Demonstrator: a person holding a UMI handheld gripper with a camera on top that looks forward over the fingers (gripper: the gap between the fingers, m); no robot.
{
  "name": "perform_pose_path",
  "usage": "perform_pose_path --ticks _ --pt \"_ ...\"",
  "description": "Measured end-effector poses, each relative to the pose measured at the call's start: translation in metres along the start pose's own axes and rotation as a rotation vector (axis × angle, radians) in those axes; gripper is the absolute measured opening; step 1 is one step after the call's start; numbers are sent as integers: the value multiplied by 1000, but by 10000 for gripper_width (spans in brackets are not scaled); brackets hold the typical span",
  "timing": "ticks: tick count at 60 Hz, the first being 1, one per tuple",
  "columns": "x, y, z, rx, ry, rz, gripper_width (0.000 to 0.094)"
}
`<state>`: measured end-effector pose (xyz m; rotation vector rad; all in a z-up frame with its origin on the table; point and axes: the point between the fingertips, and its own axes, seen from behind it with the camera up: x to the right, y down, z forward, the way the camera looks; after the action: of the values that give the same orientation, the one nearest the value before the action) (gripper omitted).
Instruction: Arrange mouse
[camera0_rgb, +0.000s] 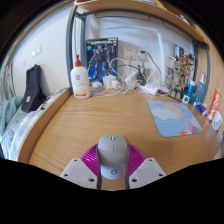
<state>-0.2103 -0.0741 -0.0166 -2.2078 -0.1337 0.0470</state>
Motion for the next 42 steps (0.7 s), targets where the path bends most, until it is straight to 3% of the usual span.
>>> perform_pose_path --ticks 13,23,35,42 --pt "-3 -15 -7 -77 -28 -7 314" --pt "26 -117 -23 35 -41 12 315" --pt "108 -255 -46 193 14 -64 315" --pt "168 -289 -44 222 73 -89 314"
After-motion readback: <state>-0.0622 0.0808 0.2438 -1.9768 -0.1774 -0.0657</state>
